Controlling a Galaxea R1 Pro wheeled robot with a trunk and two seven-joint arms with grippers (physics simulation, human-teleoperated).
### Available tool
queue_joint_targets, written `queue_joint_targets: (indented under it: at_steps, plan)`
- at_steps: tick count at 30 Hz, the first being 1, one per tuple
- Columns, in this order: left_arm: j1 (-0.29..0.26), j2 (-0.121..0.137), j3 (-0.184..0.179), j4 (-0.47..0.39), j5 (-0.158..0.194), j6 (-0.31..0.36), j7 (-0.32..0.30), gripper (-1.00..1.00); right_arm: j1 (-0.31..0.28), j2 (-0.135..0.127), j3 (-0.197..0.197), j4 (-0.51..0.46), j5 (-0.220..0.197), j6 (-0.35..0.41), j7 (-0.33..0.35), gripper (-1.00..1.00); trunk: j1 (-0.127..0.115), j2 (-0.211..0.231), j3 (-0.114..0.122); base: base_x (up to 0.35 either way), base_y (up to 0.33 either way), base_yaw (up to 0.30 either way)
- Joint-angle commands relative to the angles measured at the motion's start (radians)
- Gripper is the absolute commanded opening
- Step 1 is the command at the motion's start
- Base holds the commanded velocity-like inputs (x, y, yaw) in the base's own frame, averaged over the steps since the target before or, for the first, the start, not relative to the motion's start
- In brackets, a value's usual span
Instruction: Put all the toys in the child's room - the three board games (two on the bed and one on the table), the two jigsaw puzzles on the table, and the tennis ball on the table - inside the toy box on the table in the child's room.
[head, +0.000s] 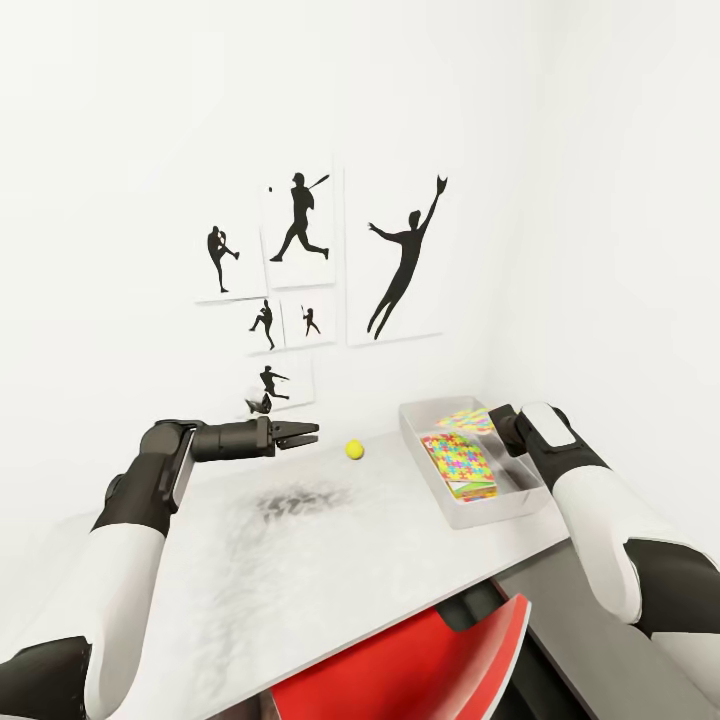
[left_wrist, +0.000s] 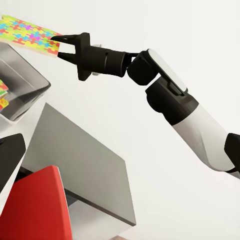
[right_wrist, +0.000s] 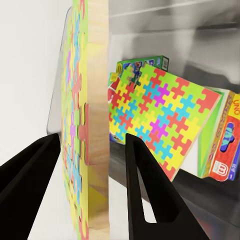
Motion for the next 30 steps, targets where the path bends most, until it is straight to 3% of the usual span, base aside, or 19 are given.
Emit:
queue_joint_targets:
  at_steps: [1,30]
  plan:
    - [-0.001,0.000,0.002,-0.001,-0.011,0.010,-0.009,1.00,-0.001,0.000,-0.003,-0.002,-0.002,0.005,-0.005,-1.00,0.001,-0.002,-0.002,0.035,0.000,0.000]
    - [-0.001,0.000,0.002,-0.001,-0.011,0.010,-0.009,1.00,-0.001,0.003,-0.003,0.036,-0.002,0.006,0.001,-1.00,0.001,-0.002,-0.002,0.006,0.009,0.000]
